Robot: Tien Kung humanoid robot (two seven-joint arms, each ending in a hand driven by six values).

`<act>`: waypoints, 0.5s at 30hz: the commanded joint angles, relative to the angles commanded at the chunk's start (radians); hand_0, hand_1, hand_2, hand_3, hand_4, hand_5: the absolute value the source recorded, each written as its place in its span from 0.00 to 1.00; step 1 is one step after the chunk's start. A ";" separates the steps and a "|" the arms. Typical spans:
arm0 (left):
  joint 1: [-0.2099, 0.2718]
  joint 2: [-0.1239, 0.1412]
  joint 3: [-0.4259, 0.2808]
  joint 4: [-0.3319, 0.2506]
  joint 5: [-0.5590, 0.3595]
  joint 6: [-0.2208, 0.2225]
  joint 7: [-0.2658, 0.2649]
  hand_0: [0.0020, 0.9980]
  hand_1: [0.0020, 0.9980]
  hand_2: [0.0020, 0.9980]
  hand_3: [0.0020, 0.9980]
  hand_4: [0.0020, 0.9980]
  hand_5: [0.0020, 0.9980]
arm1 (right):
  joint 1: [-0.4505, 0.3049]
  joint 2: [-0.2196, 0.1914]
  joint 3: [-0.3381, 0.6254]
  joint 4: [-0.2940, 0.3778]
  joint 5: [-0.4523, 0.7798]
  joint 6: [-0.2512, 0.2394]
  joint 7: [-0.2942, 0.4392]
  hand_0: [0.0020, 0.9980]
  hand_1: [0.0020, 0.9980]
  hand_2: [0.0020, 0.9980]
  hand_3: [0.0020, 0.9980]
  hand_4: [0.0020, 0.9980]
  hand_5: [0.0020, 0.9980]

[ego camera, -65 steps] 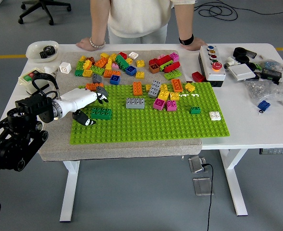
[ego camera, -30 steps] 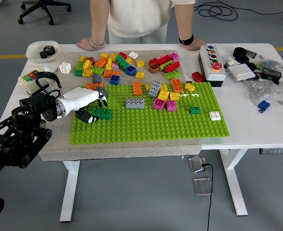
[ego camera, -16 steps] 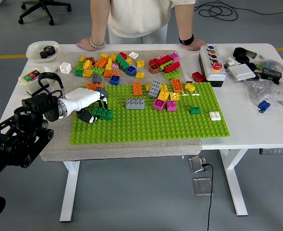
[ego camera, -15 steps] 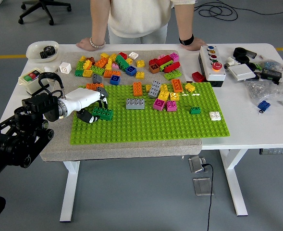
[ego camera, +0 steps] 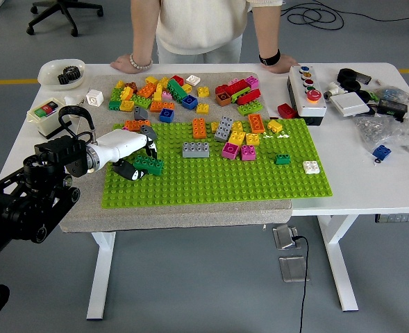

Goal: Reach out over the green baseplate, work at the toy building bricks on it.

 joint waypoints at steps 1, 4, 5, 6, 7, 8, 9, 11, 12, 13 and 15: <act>0.000 -0.001 -0.002 -0.001 -0.001 0.008 0.002 0.68 0.71 0.58 0.59 0.49 0.00 | 0.000 0.000 0.000 0.000 0.000 0.000 0.000 0.74 0.65 0.69 0.64 0.82 0.51; 0.000 -0.001 -0.008 -0.002 -0.002 0.019 0.005 0.58 0.58 0.54 0.54 0.40 0.00 | 0.000 0.000 0.000 0.000 0.000 0.000 0.000 0.74 0.65 0.69 0.64 0.82 0.51; 0.000 0.000 -0.010 -0.004 -0.002 0.021 0.006 0.58 0.58 0.54 0.54 0.40 0.00 | 0.000 0.000 0.000 0.000 0.001 -0.001 0.000 0.74 0.65 0.69 0.64 0.82 0.51; 0.000 0.000 -0.011 -0.005 -0.002 0.022 0.006 0.58 0.58 0.54 0.54 0.40 0.00 | 0.000 0.000 0.001 0.000 0.001 -0.001 0.000 0.74 0.65 0.69 0.64 0.82 0.51; 0.000 0.000 -0.013 -0.005 -0.003 0.025 0.007 0.58 0.58 0.54 0.54 0.40 0.00 | -0.001 0.000 0.001 0.000 0.001 -0.001 0.000 0.74 0.65 0.69 0.64 0.82 0.51; 0.000 0.000 -0.015 -0.006 -0.004 0.028 0.008 0.57 0.55 0.54 0.53 0.40 0.00 | -0.001 0.000 0.001 0.000 0.000 -0.001 0.000 0.74 0.65 0.69 0.64 0.82 0.51; 0.000 0.000 -0.016 -0.006 -0.004 0.029 0.008 0.57 0.55 0.54 0.53 0.40 0.00 | -0.001 0.000 0.001 0.000 0.000 0.000 0.000 0.74 0.65 0.69 0.64 0.82 0.51; 0.002 0.001 -0.022 -0.009 -0.003 0.028 0.010 0.57 0.55 0.54 0.53 0.40 0.00 | -0.002 0.000 0.001 0.000 0.001 -0.001 0.000 0.74 0.65 0.69 0.64 0.82 0.51; 0.003 0.001 -0.026 -0.012 -0.001 0.027 0.013 0.57 0.55 0.54 0.53 0.40 0.00 | -0.002 0.001 0.001 0.000 0.001 -0.001 0.000 0.74 0.65 0.69 0.64 0.82 0.51; 0.004 0.001 -0.029 -0.014 0.001 0.025 0.014 0.57 0.55 0.54 0.53 0.40 0.00 | -0.002 0.001 0.002 0.000 0.001 -0.001 0.000 0.74 0.65 0.69 0.64 0.82 0.51; 0.007 0.004 -0.040 -0.026 0.008 0.019 0.020 0.56 0.54 0.53 0.53 0.42 0.00 | -0.003 0.000 0.002 0.000 0.001 -0.001 0.001 0.74 0.65 0.69 0.64 0.82 0.51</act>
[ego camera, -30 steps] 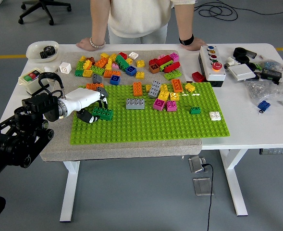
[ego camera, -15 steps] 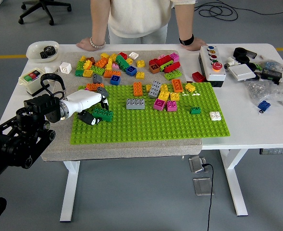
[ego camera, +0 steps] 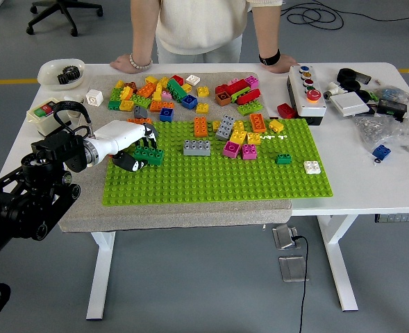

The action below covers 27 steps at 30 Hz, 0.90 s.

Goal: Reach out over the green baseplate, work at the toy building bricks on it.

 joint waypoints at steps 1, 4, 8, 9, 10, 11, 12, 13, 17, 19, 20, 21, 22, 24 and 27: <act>0.001 0.002 -0.004 -0.006 0.003 -0.003 0.002 0.56 0.54 0.53 0.53 0.42 0.00 | -0.001 0.000 0.001 0.000 -0.001 0.000 0.000 0.74 0.65 0.69 0.64 0.82 0.51; 0.004 0.005 -0.010 -0.019 0.008 -0.012 0.008 0.56 0.54 0.53 0.53 0.42 0.00 | -0.002 0.000 0.002 0.000 0.000 0.000 0.000 0.74 0.65 0.69 0.64 0.82 0.51; 0.009 0.013 -0.018 -0.047 0.014 -0.027 0.020 0.56 0.54 0.53 0.54 0.44 0.00 | -0.003 0.000 0.002 0.000 0.000 0.000 0.000 0.74 0.65 0.69 0.64 0.82 0.51; 0.011 0.015 -0.022 -0.056 0.014 -0.032 0.026 0.56 0.54 0.53 0.54 0.44 0.00 | -0.003 0.000 0.002 0.000 0.000 0.000 0.000 0.74 0.65 0.69 0.64 0.82 0.51; 0.015 0.017 -0.027 -0.069 0.017 -0.039 0.037 0.56 0.54 0.53 0.54 0.44 0.00 | -0.003 0.000 0.001 0.000 0.001 0.000 0.000 0.74 0.65 0.69 0.64 0.82 0.51; 0.017 0.018 -0.032 -0.076 0.018 -0.044 0.044 0.57 0.54 0.54 0.54 0.45 0.00 | -0.003 0.000 0.001 0.000 0.000 0.000 0.000 0.74 0.65 0.69 0.64 0.82 0.51; 0.021 0.018 -0.041 -0.086 0.020 -0.053 0.057 0.57 0.54 0.54 0.54 0.45 0.00 | -0.003 0.000 0.002 0.000 -0.001 0.000 0.000 0.74 0.65 0.69 0.64 0.82 0.51; 0.024 0.017 -0.048 -0.092 0.021 -0.057 0.066 0.57 0.54 0.54 0.54 0.45 0.00 | -0.004 0.000 0.002 0.000 -0.001 0.000 0.000 0.74 0.65 0.69 0.64 0.82 0.51; 0.037 0.012 -0.078 -0.127 0.026 -0.072 0.110 0.57 0.54 0.54 0.54 0.44 0.00 | -0.007 0.000 0.003 0.000 -0.005 0.000 0.000 0.74 0.65 0.69 0.64 0.82 0.51; 0.044 0.008 -0.089 -0.146 0.028 -0.078 0.133 0.57 0.54 0.54 0.54 0.44 0.00 | -0.008 -0.001 0.004 0.000 -0.007 0.001 0.000 0.74 0.65 0.69 0.64 0.82 0.51; 0.047 0.006 -0.094 -0.155 0.027 -0.081 0.144 0.57 0.54 0.54 0.54 0.44 0.00 | -0.008 -0.001 0.004 0.000 -0.009 0.001 0.001 0.74 0.65 0.69 0.64 0.82 0.51; 0.049 0.005 -0.097 -0.159 0.026 -0.082 0.151 0.57 0.54 0.54 0.54 0.44 0.00 | -0.008 -0.001 0.004 0.000 -0.010 0.001 0.001 0.74 0.65 0.69 0.64 0.82 0.51; 0.053 0.002 -0.103 -0.167 0.026 -0.084 0.162 0.57 0.54 0.54 0.54 0.44 0.00 | -0.008 -0.001 0.004 0.000 -0.010 0.001 0.001 0.74 0.65 0.69 0.64 0.82 0.51; 0.063 -0.004 -0.116 -0.187 0.023 -0.090 0.191 0.57 0.54 0.53 0.54 0.43 0.00 | -0.009 -0.001 0.004 0.000 -0.013 0.002 0.001 0.74 0.65 0.69 0.64 0.82 0.51; 0.076 -0.011 -0.128 -0.214 0.010 -0.096 0.233 0.57 0.54 0.53 0.54 0.43 0.00 | -0.009 -0.002 0.005 0.000 -0.018 0.003 0.001 0.74 0.65 0.69 0.64 0.82 0.51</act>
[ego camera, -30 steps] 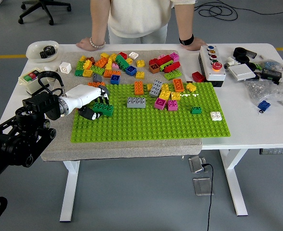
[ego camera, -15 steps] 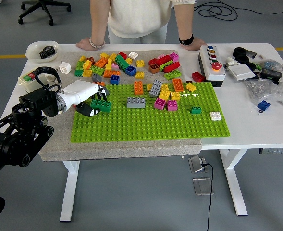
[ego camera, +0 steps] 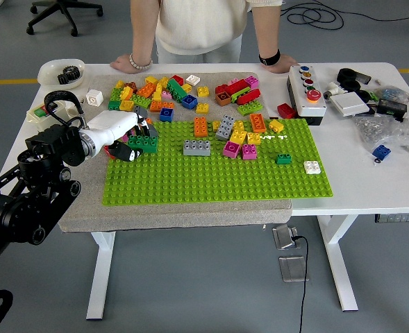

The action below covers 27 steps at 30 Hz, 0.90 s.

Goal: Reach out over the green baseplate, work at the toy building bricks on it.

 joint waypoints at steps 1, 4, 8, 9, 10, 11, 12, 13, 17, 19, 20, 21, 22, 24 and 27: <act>0.003 -0.002 -0.003 -0.007 -0.002 0.000 0.014 0.57 0.54 0.53 0.54 0.43 0.00 | 0.000 0.000 0.000 0.000 -0.001 0.000 0.000 0.74 0.65 0.69 0.64 0.82 0.51; 0.015 -0.007 -0.013 -0.033 -0.013 0.001 0.053 0.56 0.53 0.53 0.54 0.43 0.00 | 0.000 -0.003 0.001 0.000 -0.003 0.000 0.001 0.74 0.65 0.69 0.64 0.82 0.51; 0.030 -0.023 -0.030 -0.071 -0.026 0.010 0.128 0.56 0.53 0.53 0.53 0.44 0.00 | -0.003 -0.006 0.004 0.000 -0.002 0.000 0.000 0.74 0.65 0.69 0.64 0.82 0.51; 0.033 -0.026 -0.031 -0.079 -0.029 0.008 0.148 0.56 0.53 0.53 0.53 0.44 0.00 | -0.004 -0.006 0.005 0.000 -0.001 0.000 0.000 0.74 0.65 0.69 0.64 0.82 0.51; 0.035 -0.029 -0.032 -0.085 -0.032 0.010 0.161 0.56 0.53 0.53 0.53 0.44 0.00 | -0.005 -0.007 0.006 0.000 0.000 -0.001 0.000 0.74 0.65 0.69 0.64 0.82 0.51; 0.038 -0.033 -0.033 -0.093 -0.035 0.013 0.178 0.56 0.53 0.53 0.53 0.44 0.00 | -0.006 -0.007 0.007 0.000 0.002 -0.001 0.000 0.74 0.65 0.69 0.64 0.82 0.51; 0.040 -0.039 -0.036 -0.101 -0.035 0.016 0.198 0.56 0.53 0.53 0.53 0.44 0.00 | -0.007 -0.007 0.007 0.000 0.004 -0.001 0.000 0.74 0.65 0.69 0.64 0.82 0.51; 0.041 -0.041 -0.037 -0.104 -0.035 0.017 0.208 0.56 0.53 0.53 0.53 0.44 0.00 | -0.007 -0.008 0.008 0.000 0.005 -0.001 0.000 0.74 0.65 0.69 0.64 0.82 0.51; 0.042 -0.052 -0.043 -0.116 -0.029 0.012 0.247 0.56 0.52 0.53 0.53 0.44 0.00 | -0.007 -0.011 0.011 0.000 0.007 -0.002 0.001 0.74 0.65 0.69 0.64 0.82 0.51; 0.045 -0.062 -0.052 -0.120 -0.016 -0.001 0.275 0.56 0.52 0.53 0.53 0.44 0.00 | -0.008 -0.013 0.014 0.000 0.005 -0.003 0.001 0.74 0.65 0.69 0.64 0.82 0.51; 0.047 -0.069 -0.059 -0.123 -0.009 -0.012 0.290 0.56 0.52 0.53 0.53 0.45 0.00 | -0.010 -0.015 0.015 0.000 0.006 -0.003 0.002 0.74 0.65 0.69 0.64 0.82 0.51; 0.048 -0.072 -0.062 -0.124 -0.007 -0.016 0.296 0.56 0.52 0.53 0.53 0.45 0.00 | -0.011 -0.015 0.016 0.000 0.006 -0.003 0.002 0.74 0.65 0.69 0.64 0.82 0.51; 0.052 -0.081 -0.076 -0.127 0.001 -0.021 0.306 0.56 0.52 0.53 0.53 0.45 0.00 | -0.012 -0.015 0.016 0.000 0.008 -0.003 0.001 0.74 0.65 0.69 0.64 0.82 0.51; 0.059 -0.093 -0.094 -0.132 0.014 -0.032 0.318 0.56 0.52 0.53 0.53 0.45 0.00 | -0.016 -0.015 0.017 0.000 0.011 -0.004 0.002 0.74 0.65 0.69 0.64 0.82 0.51; 0.062 -0.099 -0.106 -0.137 0.030 -0.043 0.329 0.56 0.51 0.53 0.53 0.47 0.00 | -0.018 -0.015 0.017 0.000 0.010 -0.004 0.001 0.74 0.65 0.69 0.64 0.82 0.51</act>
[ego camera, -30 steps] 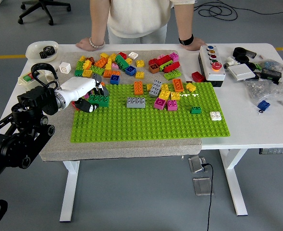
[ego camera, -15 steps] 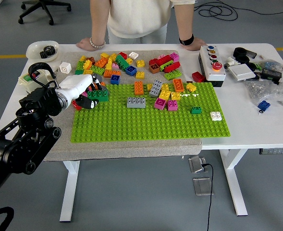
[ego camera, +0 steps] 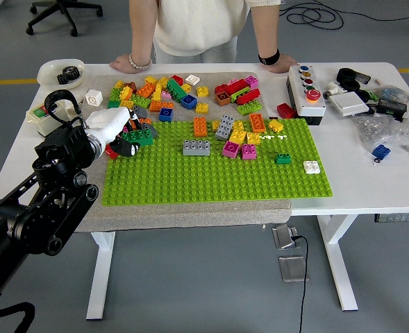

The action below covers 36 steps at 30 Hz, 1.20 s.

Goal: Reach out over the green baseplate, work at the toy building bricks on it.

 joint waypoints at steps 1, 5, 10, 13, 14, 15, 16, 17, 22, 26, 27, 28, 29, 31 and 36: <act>0.000 -0.002 -0.002 -0.003 0.004 -0.008 0.005 0.56 0.51 0.53 0.53 0.47 0.00 | -0.001 0.000 0.000 0.000 -0.001 0.001 0.000 0.74 0.65 0.69 0.64 0.82 0.51; 0.002 -0.013 -0.020 -0.013 0.004 -0.033 0.020 0.56 0.52 0.53 0.54 0.49 0.00 | -0.004 -0.002 0.003 0.000 -0.002 0.000 0.000 0.74 0.65 0.69 0.64 0.82 0.51; 0.007 -0.020 -0.020 -0.028 0.004 -0.049 0.021 0.56 0.52 0.53 0.54 0.49 0.00 | -0.006 -0.003 0.004 0.000 -0.003 0.000 -0.001 0.74 0.65 0.69 0.64 0.82 0.51; 0.006 -0.007 0.000 -0.038 0.004 -0.042 -0.006 0.57 0.52 0.53 0.53 0.48 0.00 | 0.000 -0.004 0.001 0.000 0.003 -0.001 0.000 0.74 0.65 0.68 0.64 0.82 0.51; 0.006 -0.004 0.005 -0.041 0.003 -0.039 -0.014 0.57 0.52 0.53 0.53 0.48 0.00 | 0.002 -0.005 0.001 0.000 0.004 -0.002 0.000 0.74 0.65 0.68 0.64 0.82 0.51; 0.003 0.012 0.026 -0.048 -0.007 -0.028 -0.035 0.57 0.52 0.53 0.53 0.48 0.00 | 0.004 -0.006 -0.001 0.000 0.006 -0.002 0.001 0.74 0.65 0.68 0.64 0.82 0.51; 0.002 0.018 0.034 -0.050 -0.011 -0.024 -0.045 0.57 0.52 0.53 0.53 0.48 0.00 | 0.005 -0.006 -0.001 0.000 0.007 -0.002 0.001 0.74 0.65 0.68 0.64 0.82 0.51; -0.002 0.034 0.054 -0.058 -0.023 -0.011 -0.068 0.57 0.52 0.53 0.53 0.48 0.00 | 0.006 -0.007 0.000 0.000 0.007 -0.002 0.000 0.74 0.65 0.68 0.64 0.82 0.51; -0.014 0.092 0.121 -0.069 -0.070 0.034 -0.160 0.56 0.51 0.52 0.53 0.44 0.00 | 0.008 -0.008 0.002 0.000 0.005 -0.001 -0.001 0.74 0.65 0.69 0.64 0.82 0.51; -0.021 0.148 0.164 -0.076 -0.129 0.086 -0.301 0.56 0.51 0.52 0.52 0.42 0.00 | 0.011 -0.007 0.004 0.000 0.001 0.000 -0.001 0.74 0.65 0.69 0.64 0.82 0.51; -0.024 0.165 0.180 -0.076 -0.148 0.102 -0.338 0.56 0.51 0.52 0.52 0.42 0.00 | 0.013 -0.007 0.004 0.000 -0.001 0.001 -0.001 0.74 0.65 0.69 0.64 0.82 0.51; -0.027 0.182 0.198 -0.076 -0.169 0.117 -0.376 0.56 0.51 0.52 0.52 0.42 0.00 | 0.015 -0.007 0.005 0.000 -0.002 0.001 -0.001 0.74 0.65 0.69 0.64 0.82 0.51; -0.029 0.191 0.206 -0.075 -0.178 0.125 -0.403 0.56 0.51 0.52 0.52 0.42 0.00 | 0.016 -0.007 0.005 0.000 -0.003 0.001 -0.001 0.74 0.65 0.69 0.64 0.82 0.51; -0.032 0.212 0.227 -0.075 -0.208 0.141 -0.462 0.56 0.52 0.51 0.52 0.40 0.00 | 0.018 -0.007 0.006 0.000 -0.006 0.002 -0.001 0.74 0.65 0.69 0.64 0.82 0.51; -0.053 0.273 0.295 -0.070 -0.253 0.187 -0.597 0.56 0.52 0.51 0.52 0.39 0.00 | 0.024 -0.006 0.002 0.000 -0.006 0.002 0.000 0.74 0.65 0.69 0.64 0.82 0.51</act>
